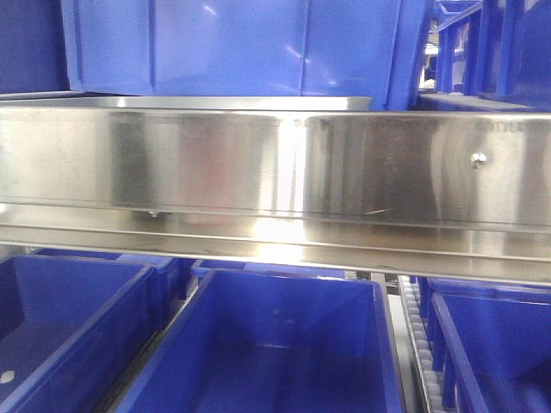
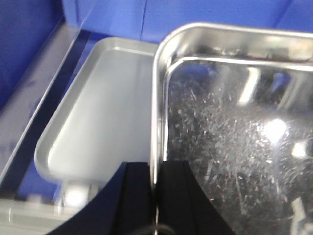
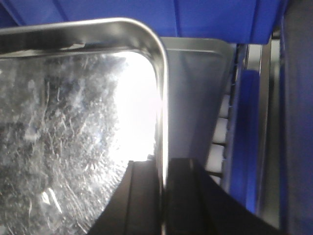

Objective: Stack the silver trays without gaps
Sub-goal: 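Move the held tray over the silver tray on the shelf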

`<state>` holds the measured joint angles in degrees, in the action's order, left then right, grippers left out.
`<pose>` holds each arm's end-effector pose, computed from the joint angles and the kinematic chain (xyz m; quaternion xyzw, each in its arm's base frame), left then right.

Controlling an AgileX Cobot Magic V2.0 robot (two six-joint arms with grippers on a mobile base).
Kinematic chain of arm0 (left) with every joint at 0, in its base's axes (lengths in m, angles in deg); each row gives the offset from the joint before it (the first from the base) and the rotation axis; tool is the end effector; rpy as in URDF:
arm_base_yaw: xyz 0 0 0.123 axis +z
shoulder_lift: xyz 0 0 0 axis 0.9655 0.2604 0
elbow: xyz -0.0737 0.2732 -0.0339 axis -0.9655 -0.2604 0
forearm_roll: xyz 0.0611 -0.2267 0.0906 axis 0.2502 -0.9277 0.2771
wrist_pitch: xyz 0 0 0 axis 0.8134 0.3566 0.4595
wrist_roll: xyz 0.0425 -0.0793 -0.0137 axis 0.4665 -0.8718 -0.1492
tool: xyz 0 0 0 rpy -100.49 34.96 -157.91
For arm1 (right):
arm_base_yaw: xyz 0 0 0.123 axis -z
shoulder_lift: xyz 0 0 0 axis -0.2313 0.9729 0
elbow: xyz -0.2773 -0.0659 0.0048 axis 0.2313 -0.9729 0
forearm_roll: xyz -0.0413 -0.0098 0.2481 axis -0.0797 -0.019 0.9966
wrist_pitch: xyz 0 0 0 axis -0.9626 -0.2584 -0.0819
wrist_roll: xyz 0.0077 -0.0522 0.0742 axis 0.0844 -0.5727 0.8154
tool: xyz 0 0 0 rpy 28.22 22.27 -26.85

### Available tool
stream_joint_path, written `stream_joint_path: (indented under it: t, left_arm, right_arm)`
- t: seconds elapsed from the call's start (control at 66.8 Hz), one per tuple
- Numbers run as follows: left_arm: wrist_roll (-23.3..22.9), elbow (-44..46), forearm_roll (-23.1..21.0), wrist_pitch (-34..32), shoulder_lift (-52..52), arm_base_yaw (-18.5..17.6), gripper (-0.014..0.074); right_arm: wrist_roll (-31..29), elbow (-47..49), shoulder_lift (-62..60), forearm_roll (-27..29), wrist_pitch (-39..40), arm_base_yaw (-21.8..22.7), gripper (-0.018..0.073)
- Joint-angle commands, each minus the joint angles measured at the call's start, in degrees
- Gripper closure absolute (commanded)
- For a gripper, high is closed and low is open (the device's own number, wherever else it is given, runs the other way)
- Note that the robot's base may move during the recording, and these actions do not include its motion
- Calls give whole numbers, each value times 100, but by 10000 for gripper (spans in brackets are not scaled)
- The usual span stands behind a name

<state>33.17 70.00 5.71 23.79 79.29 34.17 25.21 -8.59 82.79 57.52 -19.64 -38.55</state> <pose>0.1955 -0.1153 0.3943 0.0156 0.8859 -0.0583 0.4600 0.1990 0.1922 0.3820 0.0407 0.9123 0.1407 0.3825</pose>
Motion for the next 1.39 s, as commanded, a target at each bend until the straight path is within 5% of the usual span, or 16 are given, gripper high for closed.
stream_joint_path:
  t: [0.0,0.21,0.33,0.809,0.914,1.108,1.228,1.378]
  left_arm:
    - [998,70,-1198,-1089,174,674,612]
    - [3152,189,-3260,-1712,940,1923,612]
    - [3701,584,-3573,-1701,1512,2140,612]
    - [3701,1195,-3644,-1151,2439,2140,612]
    - [3701,1195,-3644,-1059,2439,2140,538]
    - [3654,1195,-3632,-1040,2439,2140,287]
    - [3507,1195,-3427,-1068,2439,2226,270]
    - [3507,1205,-3338,-1036,2439,2406,269]
  right_arm:
    - [-397,303,309,508,1647,225,555]
    - [-879,1013,1181,1047,1675,752,555]
    - [-928,1250,1573,1241,1675,962,555]
    - [-928,1252,2000,1255,1660,1139,555]
    - [-928,1252,2000,1255,1456,1201,547]
    - [-928,1252,2000,1255,1315,1297,365]
    - [-928,1252,2000,1233,1107,1297,214]
    - [-928,1252,2000,1023,655,1297,144]
